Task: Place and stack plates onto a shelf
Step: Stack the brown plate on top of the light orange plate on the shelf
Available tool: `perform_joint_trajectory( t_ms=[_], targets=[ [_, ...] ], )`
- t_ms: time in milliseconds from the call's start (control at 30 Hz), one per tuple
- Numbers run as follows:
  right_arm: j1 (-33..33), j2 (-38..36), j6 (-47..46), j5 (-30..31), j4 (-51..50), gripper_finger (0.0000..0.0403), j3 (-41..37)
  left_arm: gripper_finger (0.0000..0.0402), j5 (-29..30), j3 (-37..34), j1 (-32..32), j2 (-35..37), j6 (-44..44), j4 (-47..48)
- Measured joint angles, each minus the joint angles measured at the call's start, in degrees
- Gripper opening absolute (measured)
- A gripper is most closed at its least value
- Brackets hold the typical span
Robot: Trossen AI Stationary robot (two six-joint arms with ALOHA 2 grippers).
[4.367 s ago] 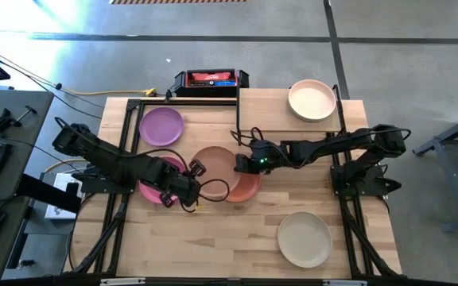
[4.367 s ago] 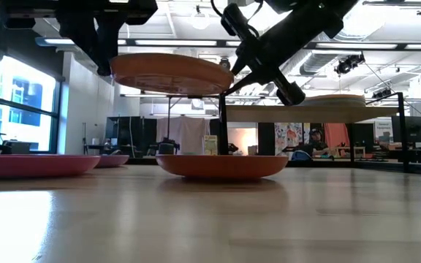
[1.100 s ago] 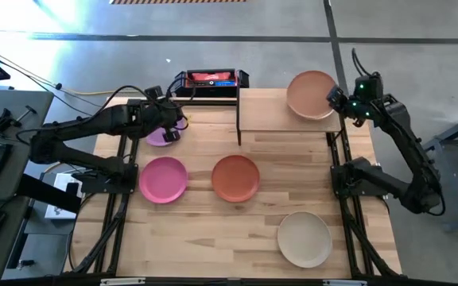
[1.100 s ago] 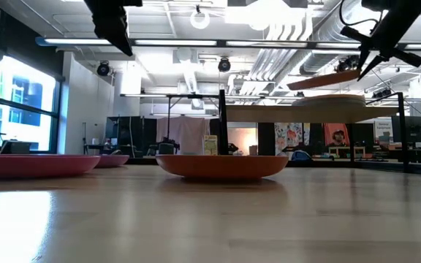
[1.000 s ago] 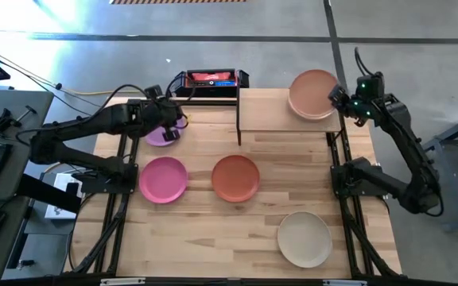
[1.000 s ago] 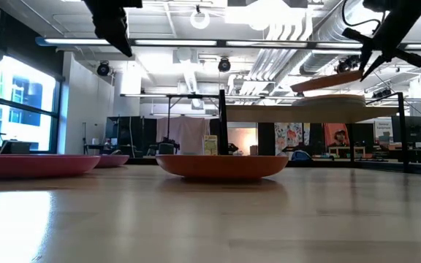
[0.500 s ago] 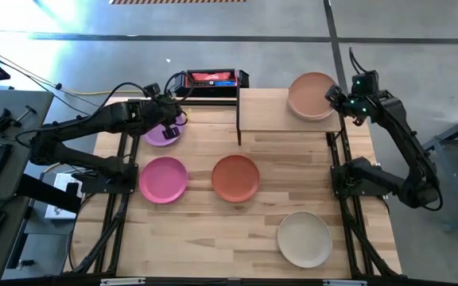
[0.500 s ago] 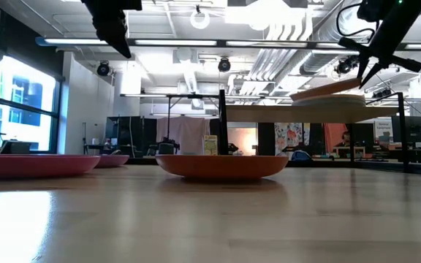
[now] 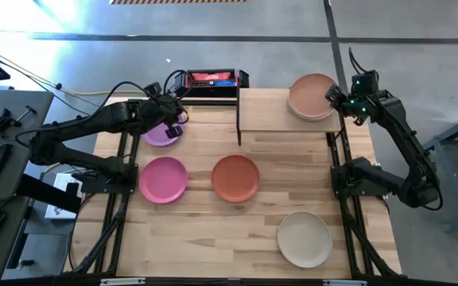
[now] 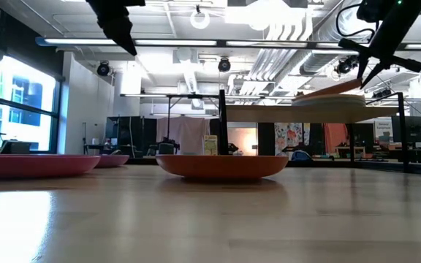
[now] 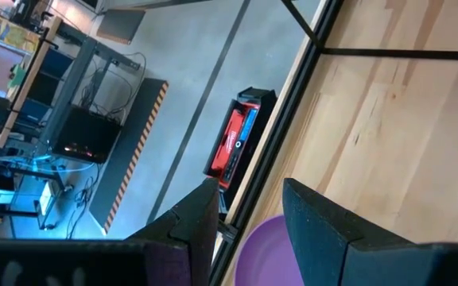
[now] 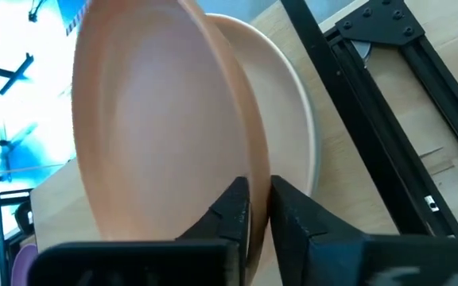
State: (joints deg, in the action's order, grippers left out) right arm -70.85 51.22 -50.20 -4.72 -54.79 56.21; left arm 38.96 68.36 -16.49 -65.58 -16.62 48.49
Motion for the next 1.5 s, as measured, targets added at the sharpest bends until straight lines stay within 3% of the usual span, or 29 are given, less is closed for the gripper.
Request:
perform_joint_trajectory(
  t_ms=[200,333,667,1067,1233,1500],
  targets=[
    [0.00,0.00,-0.41,1.45,-0.03,0.0080,-0.02,0.0129,0.00,0.00,0.00,0.00,0.00,-0.11],
    [0.00,-0.08,-0.41,1.30,-0.06,0.0095,0.00,0.0129,-0.01,-0.02,0.00,0.00,0.00,-0.55],
    [-0.04,-2.57,0.24,-3.27,-0.29,0.0096,-0.01,0.0129,-0.02,-0.01,0.00,0.00,0.00,-0.55],
    [0.02,-2.91,0.74,-4.10,-5.89,0.0096,0.00,0.0129,-1.80,0.00,0.00,0.00,0.00,-0.81],
    [1.33,-2.89,0.77,-7.72,-5.07,0.0096,0.00,0.0129,-2.36,-0.01,0.00,0.00,0.00,-0.83],
    [3.60,-2.77,-0.12,-7.32,-3.67,0.0096,0.00,0.0129,-2.36,0.00,0.00,0.00,0.03,-0.83]
  ],
)
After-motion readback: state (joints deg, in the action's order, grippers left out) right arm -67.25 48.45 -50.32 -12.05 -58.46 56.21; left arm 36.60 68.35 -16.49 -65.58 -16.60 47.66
